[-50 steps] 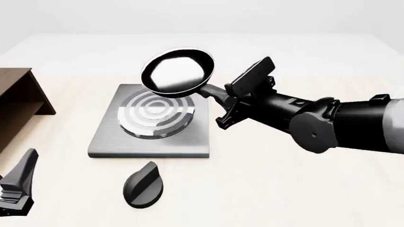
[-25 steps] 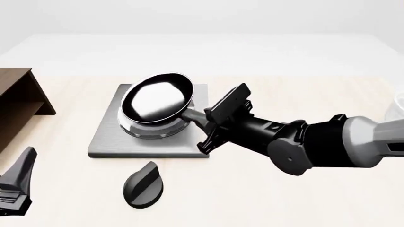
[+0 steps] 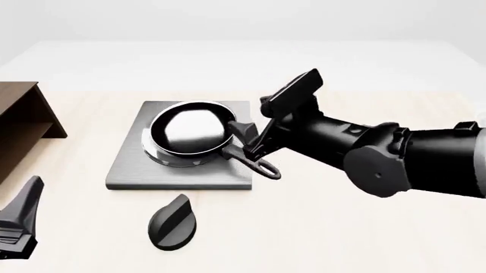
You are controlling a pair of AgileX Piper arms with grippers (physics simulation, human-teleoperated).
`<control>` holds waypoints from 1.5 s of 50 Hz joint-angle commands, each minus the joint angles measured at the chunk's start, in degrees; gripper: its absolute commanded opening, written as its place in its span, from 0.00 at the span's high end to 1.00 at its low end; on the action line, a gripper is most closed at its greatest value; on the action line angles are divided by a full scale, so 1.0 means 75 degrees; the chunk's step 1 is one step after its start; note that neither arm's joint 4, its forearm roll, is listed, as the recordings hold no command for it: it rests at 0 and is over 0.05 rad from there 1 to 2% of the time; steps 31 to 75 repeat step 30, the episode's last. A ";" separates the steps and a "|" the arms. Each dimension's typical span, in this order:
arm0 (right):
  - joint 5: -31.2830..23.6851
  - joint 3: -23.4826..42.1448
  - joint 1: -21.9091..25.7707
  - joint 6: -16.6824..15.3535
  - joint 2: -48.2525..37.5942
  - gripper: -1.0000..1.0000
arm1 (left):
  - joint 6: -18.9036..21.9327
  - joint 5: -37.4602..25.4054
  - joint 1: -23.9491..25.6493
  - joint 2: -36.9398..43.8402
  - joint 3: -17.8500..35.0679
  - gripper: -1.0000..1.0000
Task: Turn on the stove and put the frying pan on it.
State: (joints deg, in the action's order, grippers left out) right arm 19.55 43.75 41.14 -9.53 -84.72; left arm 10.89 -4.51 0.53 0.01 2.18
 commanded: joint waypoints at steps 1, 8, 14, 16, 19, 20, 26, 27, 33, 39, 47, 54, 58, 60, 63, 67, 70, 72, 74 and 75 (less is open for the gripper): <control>-0.1707 0.0299 0.0239 0.0013 0.2553 0.00 | -0.0001 0.0013 0.0025 0.0000 -0.0006 0.00; -0.1890 -0.0437 0.0350 -0.0047 0.3586 0.00 | 0.0007 0.0031 0.0011 0.0000 0.0000 0.00; -0.1911 -0.2236 -0.0650 0.0064 0.5730 0.00 | -0.0095 0.0004 0.0050 0.0000 0.0012 0.00; -0.2242 -0.2673 -0.1129 0.0250 0.6652 0.00 | -0.0162 -0.0018 0.0104 -0.0001 0.0051 0.00; -0.3004 -0.3309 -0.1958 0.0465 0.8289 0.00 | -0.0290 -0.0029 0.0144 -0.0001 0.0151 0.00; -0.3197 -0.3386 -0.2126 0.0612 0.8627 0.00 | -0.0325 -0.0037 0.0143 -0.0001 0.0172 0.00; -0.4004 -0.4583 -0.3750 0.0792 1.1294 0.00 | -0.0348 0.0001 0.0228 -0.0001 0.0149 0.00; -0.3690 -0.4870 -0.4157 0.0868 1.1295 0.00 | -0.0286 0.0011 0.0220 -0.0001 0.0117 0.00; -0.3054 -0.5403 -0.4877 0.1409 1.1295 0.00 | -0.0206 0.0027 0.0220 -0.0001 0.0139 0.00; -0.3054 -0.5403 -0.4877 0.1409 1.1295 0.00 | -0.0206 0.0027 0.0220 -0.0001 0.0139 0.00; -0.3054 -0.5403 -0.4877 0.1409 1.1295 0.00 | -0.0206 0.0027 0.0220 -0.0001 0.0139 0.00; -0.3054 -0.5403 -0.4877 0.1409 1.1295 0.00 | -0.0206 0.0027 0.0220 -0.0001 0.0139 0.00; -0.3054 -0.5403 -0.4877 0.1409 1.1295 0.00 | -0.0206 0.0027 0.0220 -0.0001 0.0139 0.00; -0.3054 -0.5403 -0.4877 0.1409 1.1295 0.00 | -0.0206 0.0027 0.0220 -0.0001 0.0139 0.00; -0.3054 -0.5403 -0.4877 0.1409 1.1295 0.00 | -0.0206 0.0027 0.0220 -0.0001 0.0139 0.00; -0.3054 -0.5403 -0.4877 0.1409 1.1295 0.00 | -0.0206 0.0027 0.0220 -0.0001 0.0139 0.00; -0.3054 -0.5403 -0.4877 0.1409 1.1295 0.00 | -0.0206 0.0027 0.0220 -0.0001 0.0139 0.00; -0.3054 -0.5403 -0.4877 0.1409 1.1295 0.00 | -0.0206 0.0027 0.0220 -0.0001 0.0139 0.00; -0.3054 -0.5403 -0.4877 0.1409 1.1295 0.00 | -0.0206 0.0027 0.0220 -0.0001 0.0139 0.00; -0.3054 -0.5403 -0.4877 0.1409 1.1295 0.00 | -0.0206 0.0027 0.0220 -0.0001 0.0139 0.00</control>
